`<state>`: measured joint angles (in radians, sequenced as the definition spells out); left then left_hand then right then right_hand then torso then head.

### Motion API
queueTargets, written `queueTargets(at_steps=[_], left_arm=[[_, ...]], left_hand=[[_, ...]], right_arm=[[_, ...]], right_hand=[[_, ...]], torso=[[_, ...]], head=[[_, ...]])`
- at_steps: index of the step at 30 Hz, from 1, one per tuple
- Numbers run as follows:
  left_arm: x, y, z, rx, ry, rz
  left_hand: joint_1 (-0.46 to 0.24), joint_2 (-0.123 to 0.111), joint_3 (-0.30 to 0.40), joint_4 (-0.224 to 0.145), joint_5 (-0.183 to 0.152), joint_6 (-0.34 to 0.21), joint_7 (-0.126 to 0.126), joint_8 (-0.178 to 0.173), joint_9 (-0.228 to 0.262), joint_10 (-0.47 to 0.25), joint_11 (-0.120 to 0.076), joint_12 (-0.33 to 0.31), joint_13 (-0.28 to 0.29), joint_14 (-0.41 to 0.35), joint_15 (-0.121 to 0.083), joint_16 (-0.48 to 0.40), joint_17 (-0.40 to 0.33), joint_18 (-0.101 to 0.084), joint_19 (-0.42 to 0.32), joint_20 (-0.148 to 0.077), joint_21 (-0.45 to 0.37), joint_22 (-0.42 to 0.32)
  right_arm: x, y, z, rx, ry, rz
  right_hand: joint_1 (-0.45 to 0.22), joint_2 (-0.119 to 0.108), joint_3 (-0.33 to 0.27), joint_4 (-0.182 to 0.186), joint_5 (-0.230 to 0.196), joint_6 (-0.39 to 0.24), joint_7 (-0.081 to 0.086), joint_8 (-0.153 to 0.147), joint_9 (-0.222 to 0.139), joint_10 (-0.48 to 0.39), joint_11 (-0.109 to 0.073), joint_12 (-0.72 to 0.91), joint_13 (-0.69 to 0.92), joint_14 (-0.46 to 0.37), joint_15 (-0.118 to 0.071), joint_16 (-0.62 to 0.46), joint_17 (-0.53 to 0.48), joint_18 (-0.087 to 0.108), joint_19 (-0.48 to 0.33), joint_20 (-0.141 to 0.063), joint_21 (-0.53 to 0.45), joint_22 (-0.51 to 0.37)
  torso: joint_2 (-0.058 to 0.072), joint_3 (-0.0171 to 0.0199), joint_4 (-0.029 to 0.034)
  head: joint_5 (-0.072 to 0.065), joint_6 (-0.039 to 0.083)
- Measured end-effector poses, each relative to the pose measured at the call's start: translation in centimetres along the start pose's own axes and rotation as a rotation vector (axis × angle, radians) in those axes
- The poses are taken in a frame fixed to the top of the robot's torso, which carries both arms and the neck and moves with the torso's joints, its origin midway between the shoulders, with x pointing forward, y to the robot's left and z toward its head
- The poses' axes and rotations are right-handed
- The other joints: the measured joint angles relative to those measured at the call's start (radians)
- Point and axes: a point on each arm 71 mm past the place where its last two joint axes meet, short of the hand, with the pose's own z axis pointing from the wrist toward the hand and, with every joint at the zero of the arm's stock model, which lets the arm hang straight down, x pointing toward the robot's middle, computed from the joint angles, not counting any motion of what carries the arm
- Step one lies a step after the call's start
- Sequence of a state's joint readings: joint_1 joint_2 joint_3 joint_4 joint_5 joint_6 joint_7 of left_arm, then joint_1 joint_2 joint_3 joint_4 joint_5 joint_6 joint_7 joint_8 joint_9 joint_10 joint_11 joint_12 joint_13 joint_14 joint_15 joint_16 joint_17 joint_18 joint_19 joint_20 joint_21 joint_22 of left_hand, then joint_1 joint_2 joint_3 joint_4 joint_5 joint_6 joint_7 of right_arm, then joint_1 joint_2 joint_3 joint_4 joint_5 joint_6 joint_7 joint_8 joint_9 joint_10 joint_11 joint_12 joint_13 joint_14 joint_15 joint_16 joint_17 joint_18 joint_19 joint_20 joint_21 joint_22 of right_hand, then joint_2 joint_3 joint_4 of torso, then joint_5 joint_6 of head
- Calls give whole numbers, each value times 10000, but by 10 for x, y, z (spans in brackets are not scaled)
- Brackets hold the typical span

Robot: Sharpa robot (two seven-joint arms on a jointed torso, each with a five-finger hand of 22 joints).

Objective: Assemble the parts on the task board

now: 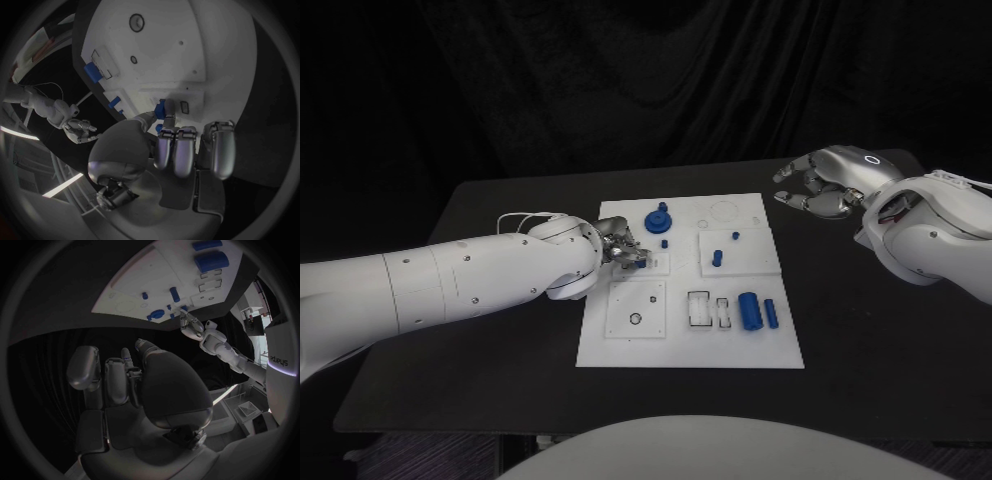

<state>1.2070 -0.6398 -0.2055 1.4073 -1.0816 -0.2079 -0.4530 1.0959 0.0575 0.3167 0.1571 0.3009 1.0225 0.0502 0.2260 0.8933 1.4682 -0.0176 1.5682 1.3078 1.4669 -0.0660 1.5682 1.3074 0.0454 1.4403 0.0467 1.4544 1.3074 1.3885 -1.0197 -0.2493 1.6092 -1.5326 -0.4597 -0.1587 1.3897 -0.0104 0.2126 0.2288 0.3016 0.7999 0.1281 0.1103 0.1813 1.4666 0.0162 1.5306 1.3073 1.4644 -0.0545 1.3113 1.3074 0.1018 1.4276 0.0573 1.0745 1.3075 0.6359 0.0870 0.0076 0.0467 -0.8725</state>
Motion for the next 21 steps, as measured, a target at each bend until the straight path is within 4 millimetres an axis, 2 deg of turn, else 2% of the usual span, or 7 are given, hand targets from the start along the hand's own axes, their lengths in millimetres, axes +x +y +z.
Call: queueTargets(at_steps=[1, 4, 8, 11, 21], left_arm=[[0, 1, 0, -20, 0, 1], [0, 2, 1, -68, 4, 5], [0, 3, 1, -83, 16, 8], [0, 3, 1, -92, 21, 9], [0, 4, 1, -102, 27, 10]], left_hand=[[-138, -24, -71, 127, -249, -8, 8, -65, 1, 0, 0, 0, 0, 0, 0, 0, 0, 1, 0, 0, 0, 0], [-405, -135, -327, 387, -720, -22, 20, -94, 1, 0, 0, 0, 0, 0, 0, 0, 0, 0, 0, 0, 0, 0], [-642, -238, -575, 686, -983, -21, 19, -133, 2, 0, 0, 0, 0, 0, 0, 0, 0, 1, 0, 0, 0, 0], [-689, -263, -696, 806, -988, -18, 17, -133, 4, 0, 0, 0, 0, 0, 0, 0, 0, 0, 0, 0, 0, 0], [-728, -303, -765, 875, -1047, 3, -4, -133, 29, 0, 0, 0, 0, 0, 0, 0, 0, 0, 0, 0, 0, 0]], right_arm=[[0, 0, 0, 1, 3, 0], [0, 0, 0, 6, 15, -1], [0, 0, 0, 18, 29, -4], [0, 0, 0, 25, 41, -6], [1, -1, 0, 44, 87, -12]], right_hand=[[0, 0, 0, 0, 0, 0, 0, 0, 0, 0, 0, 0, 0, 0, 0, 0, 0, 1, 0, 0, 0, 0], [40, -40, 0, 0, 0, 0, 0, 0, 0, 0, 0, 0, 0, 0, 0, 0, 0, 1, 0, 0, -42, 0], [40, -40, 0, 0, 0, 0, 0, 0, 0, 0, 0, -39, 8, 0, 0, 1, 0, 0, 0, 0, -42, 0], [40, -40, 0, 0, 0, 0, 0, 0, 0, 0, 0, -39, 8, 1, -1, 1, 0, 0, 0, 0, -42, 0], [39, -40, 0, 0, 0, 0, 0, 0, -8, 0, 0, -39, 7, 1, -1, -31, 0, 0, 0, 0, -41, -1]], torso=[[2, 0, 0], [5, 0, 0], [7, 0, 0], [11, 0, 0], [13, 0, -7]], head=[[2, 0], [5, 0], [5, 0], [5, 0], [13, 0]])
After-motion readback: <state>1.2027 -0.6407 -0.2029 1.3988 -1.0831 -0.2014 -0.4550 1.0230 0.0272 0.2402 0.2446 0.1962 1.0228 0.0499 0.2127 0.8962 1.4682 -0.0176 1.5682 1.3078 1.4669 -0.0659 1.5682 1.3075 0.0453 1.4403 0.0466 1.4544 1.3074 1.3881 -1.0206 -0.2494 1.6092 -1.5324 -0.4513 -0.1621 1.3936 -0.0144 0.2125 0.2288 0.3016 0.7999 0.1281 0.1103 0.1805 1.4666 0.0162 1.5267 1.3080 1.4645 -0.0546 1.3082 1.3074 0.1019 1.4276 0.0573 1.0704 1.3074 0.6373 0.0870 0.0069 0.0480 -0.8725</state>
